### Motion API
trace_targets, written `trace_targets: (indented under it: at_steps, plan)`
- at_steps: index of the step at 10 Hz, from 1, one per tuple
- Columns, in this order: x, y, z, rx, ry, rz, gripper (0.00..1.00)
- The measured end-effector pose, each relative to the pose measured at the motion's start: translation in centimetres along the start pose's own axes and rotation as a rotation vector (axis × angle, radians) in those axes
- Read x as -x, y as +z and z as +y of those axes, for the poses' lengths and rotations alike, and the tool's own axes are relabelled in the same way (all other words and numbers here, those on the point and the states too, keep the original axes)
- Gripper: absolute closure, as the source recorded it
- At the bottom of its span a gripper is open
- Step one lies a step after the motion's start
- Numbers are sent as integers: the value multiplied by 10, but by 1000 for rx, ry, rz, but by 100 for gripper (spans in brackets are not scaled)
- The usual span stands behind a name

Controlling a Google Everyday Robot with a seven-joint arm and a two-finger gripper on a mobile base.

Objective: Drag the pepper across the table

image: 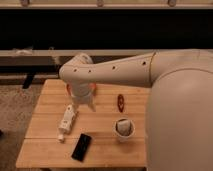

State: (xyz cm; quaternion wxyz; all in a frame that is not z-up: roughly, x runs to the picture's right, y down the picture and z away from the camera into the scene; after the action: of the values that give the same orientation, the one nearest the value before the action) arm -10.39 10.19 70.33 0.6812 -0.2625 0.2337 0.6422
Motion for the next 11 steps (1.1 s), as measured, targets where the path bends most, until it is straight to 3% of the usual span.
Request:
trace_targets:
  at_steps: [5,7,11]
  plan:
    - [5,3,-10,-12,22,4,35]
    - [24,7,-40,-13,39,-2,35]
    - [87,16,-121,17,60,-31,35]
